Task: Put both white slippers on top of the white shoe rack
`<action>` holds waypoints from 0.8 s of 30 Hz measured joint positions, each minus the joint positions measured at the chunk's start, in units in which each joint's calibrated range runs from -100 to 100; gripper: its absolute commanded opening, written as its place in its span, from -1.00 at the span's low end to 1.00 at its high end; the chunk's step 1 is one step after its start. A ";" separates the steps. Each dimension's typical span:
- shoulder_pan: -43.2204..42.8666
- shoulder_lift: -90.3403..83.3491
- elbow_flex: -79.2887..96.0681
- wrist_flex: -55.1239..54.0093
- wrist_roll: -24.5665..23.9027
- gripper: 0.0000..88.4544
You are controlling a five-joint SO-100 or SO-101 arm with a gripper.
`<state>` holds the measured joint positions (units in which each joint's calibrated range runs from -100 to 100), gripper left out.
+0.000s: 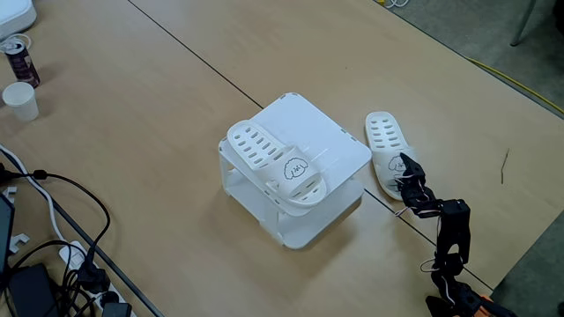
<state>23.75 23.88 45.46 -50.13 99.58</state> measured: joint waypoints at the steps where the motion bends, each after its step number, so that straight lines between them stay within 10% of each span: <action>1: 0.00 0.00 0.00 0.00 0.00 -0.67; 13: 0.00 -5.53 12.58 0.00 0.00 -1.00; 24: -0.07 -12.29 15.09 0.00 0.00 -0.83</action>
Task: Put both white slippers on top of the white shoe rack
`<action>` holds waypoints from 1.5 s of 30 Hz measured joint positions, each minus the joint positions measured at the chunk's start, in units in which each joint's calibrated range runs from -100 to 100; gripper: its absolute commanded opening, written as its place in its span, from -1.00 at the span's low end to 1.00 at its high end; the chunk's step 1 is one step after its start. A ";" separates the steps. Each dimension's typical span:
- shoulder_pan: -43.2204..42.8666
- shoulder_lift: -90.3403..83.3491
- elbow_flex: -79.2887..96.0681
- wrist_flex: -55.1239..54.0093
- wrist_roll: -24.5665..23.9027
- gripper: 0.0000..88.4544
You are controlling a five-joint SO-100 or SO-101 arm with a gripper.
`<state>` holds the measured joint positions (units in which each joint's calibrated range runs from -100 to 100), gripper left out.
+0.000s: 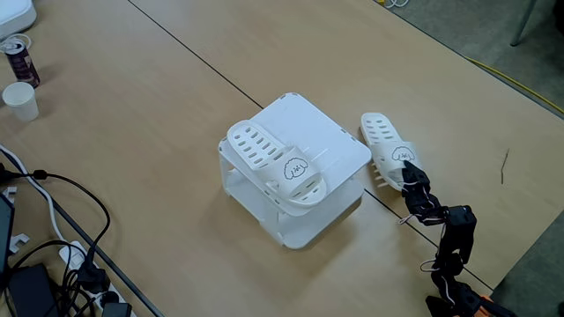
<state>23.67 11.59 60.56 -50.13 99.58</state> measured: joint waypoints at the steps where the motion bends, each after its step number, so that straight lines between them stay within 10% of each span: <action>1: 0.00 0.00 0.00 0.00 0.00 -0.73; 32: 0.07 7.18 -6.29 0.00 0.00 -0.54; 37: 0.07 7.26 -6.38 0.00 0.00 -0.97; 45: 0.07 7.26 -9.07 0.00 0.00 -0.98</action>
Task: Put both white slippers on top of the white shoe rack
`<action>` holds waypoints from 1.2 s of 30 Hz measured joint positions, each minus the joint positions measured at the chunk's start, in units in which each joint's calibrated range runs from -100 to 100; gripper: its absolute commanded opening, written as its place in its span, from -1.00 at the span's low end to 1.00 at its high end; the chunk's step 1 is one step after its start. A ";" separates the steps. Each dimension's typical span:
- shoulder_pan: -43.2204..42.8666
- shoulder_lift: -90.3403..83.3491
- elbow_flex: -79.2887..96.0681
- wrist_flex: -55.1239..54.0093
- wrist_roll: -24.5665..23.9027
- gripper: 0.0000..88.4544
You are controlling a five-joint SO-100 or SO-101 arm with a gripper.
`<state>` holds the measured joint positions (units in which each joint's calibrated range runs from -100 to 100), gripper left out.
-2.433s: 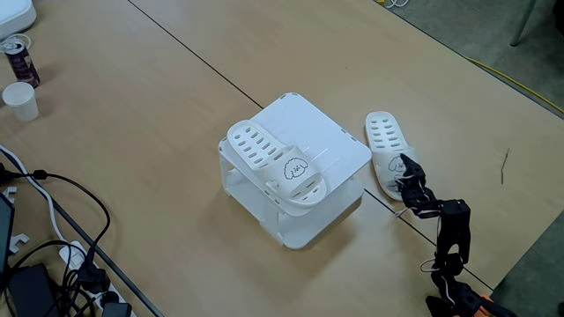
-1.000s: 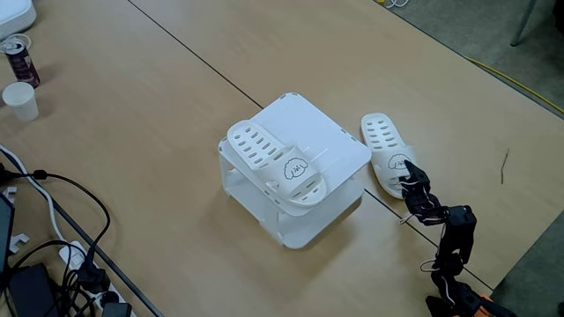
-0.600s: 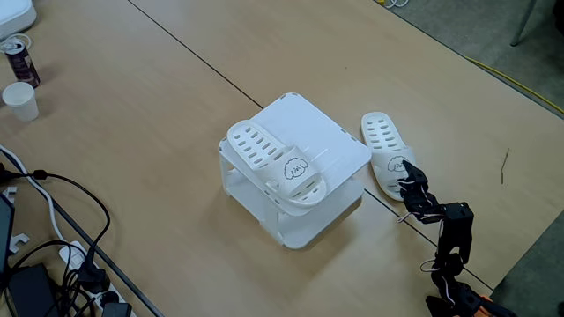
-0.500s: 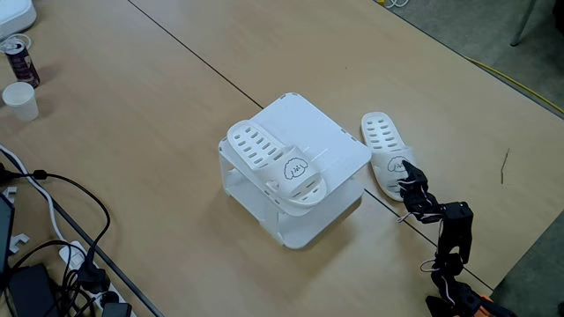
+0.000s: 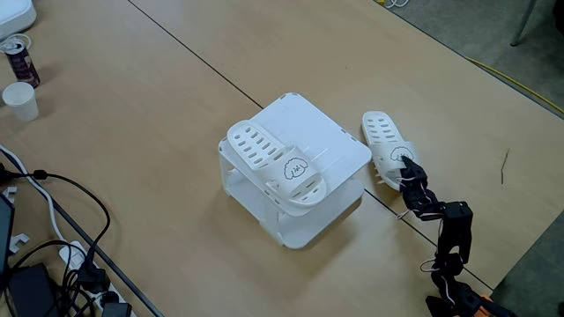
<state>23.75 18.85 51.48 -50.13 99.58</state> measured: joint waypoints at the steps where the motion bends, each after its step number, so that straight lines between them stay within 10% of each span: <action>1: 0.00 0.00 -0.18 0.00 0.00 -0.98; 36: -11.69 -8.66 -60.74 63.61 0.00 -0.98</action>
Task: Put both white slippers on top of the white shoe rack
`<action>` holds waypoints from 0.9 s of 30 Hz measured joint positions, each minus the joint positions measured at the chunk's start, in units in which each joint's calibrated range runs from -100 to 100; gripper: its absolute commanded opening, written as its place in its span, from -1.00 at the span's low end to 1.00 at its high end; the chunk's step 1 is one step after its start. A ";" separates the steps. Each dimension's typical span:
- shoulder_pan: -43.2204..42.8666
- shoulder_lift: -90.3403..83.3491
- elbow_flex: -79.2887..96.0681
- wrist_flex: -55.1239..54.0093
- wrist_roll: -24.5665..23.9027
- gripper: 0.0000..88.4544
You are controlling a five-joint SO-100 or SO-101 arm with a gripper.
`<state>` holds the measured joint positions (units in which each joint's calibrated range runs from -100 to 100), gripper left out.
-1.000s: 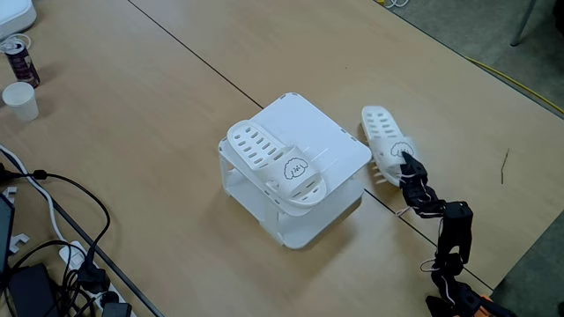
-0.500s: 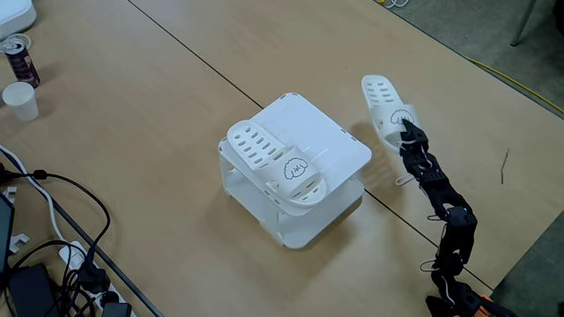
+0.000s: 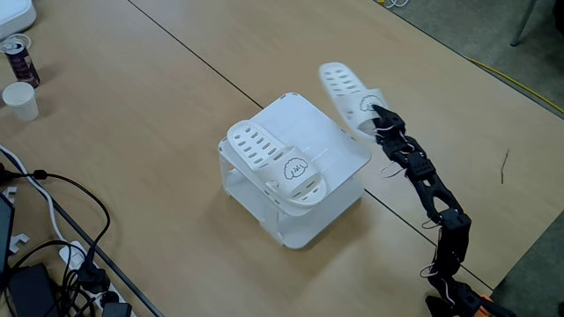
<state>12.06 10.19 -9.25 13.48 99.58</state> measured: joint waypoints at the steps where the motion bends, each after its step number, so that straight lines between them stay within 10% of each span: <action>1: -0.82 0.00 -1.17 0.77 0.00 -0.98; 27: -13.03 -11.88 0.99 10.64 0.00 -0.98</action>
<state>-0.97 -1.69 -8.27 24.12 99.58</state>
